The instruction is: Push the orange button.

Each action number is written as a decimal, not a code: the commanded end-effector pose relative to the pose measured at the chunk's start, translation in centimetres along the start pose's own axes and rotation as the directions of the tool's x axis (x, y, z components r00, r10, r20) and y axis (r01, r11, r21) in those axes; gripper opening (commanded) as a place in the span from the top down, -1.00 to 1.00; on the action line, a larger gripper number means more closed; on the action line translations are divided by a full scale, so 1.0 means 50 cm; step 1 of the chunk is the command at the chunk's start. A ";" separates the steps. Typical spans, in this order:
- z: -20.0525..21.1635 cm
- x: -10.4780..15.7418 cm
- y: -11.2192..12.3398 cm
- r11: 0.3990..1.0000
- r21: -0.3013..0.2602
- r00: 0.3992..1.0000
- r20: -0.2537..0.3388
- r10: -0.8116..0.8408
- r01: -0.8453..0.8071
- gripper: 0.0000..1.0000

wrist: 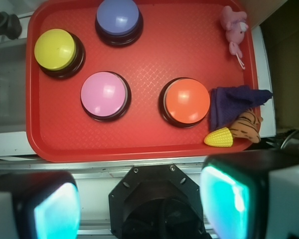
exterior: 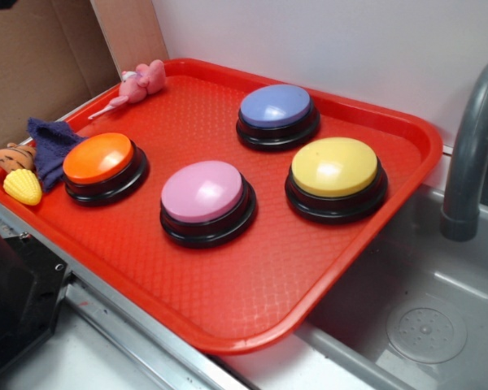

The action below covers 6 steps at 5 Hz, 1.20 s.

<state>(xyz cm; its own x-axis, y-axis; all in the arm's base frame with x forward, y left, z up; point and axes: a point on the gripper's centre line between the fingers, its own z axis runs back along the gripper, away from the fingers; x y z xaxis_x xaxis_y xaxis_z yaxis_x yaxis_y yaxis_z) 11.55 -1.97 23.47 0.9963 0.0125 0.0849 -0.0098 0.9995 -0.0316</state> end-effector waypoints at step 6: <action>-0.344 0.120 0.199 0.996 0.055 0.998 0.017 -0.067 0.066 -1.00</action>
<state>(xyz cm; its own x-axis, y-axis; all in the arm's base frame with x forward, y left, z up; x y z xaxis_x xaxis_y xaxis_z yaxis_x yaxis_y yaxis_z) 18.30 7.10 5.95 0.9937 -0.0837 0.0745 0.0825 0.9964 0.0192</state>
